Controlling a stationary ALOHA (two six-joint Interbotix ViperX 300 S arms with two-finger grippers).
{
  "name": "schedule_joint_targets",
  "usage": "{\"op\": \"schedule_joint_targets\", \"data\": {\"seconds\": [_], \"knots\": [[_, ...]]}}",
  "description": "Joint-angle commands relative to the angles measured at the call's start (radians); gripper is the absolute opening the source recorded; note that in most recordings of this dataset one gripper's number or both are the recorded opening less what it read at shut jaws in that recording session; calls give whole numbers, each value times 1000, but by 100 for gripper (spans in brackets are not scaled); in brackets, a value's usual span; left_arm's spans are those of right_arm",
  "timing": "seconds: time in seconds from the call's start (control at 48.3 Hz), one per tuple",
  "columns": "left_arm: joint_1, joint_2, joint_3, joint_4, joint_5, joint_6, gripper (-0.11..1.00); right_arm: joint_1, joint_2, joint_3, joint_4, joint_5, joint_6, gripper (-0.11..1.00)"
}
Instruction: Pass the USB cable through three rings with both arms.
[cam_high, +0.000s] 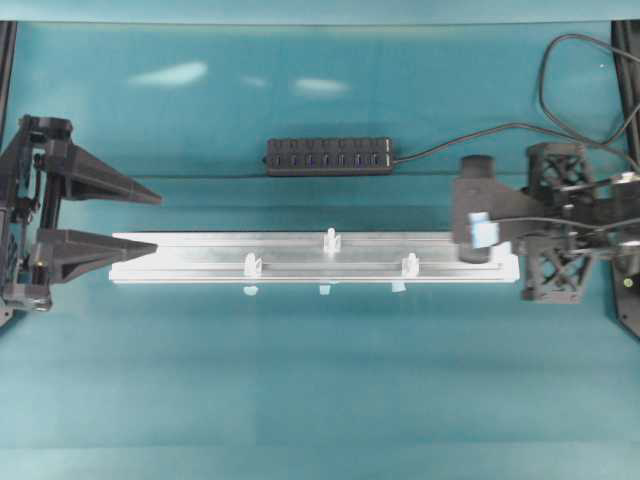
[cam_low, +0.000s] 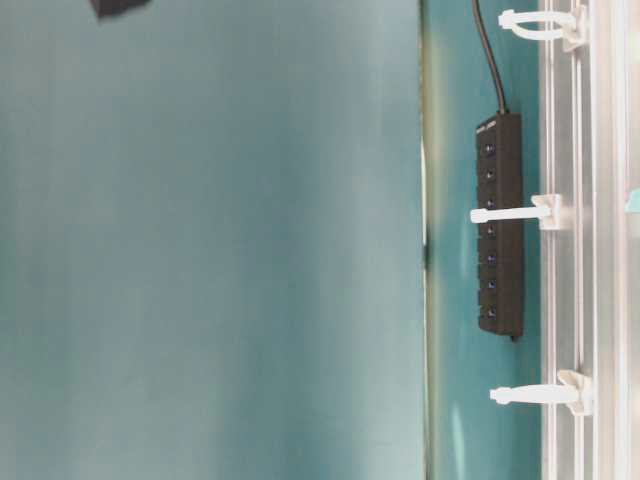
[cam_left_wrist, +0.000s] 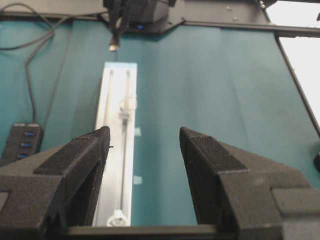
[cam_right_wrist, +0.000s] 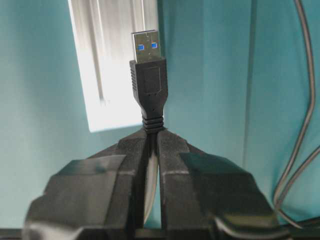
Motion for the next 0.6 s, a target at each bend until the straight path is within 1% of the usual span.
{"op": "schedule_joint_targets", "data": {"seconds": [0.0, 0.145, 0.331, 0.435, 0.579], "knots": [[9, 3, -29, 0, -3, -2, 61, -6, -34, 18, -5, -31, 11, -9], [29, 3, -29, 0, -3, -2, 61, -9, -32, 64, 6, -97, 21, -9], [44, 0, -31, 0, -3, 0, 61, -9, -8, 121, 8, -198, 95, -9], [48, 3, -32, 0, -3, 2, 61, -9, 11, 143, 8, -249, 103, -9], [64, 6, -44, 2, -5, 9, 61, -9, 46, 155, 8, -279, 103, -9]]}}
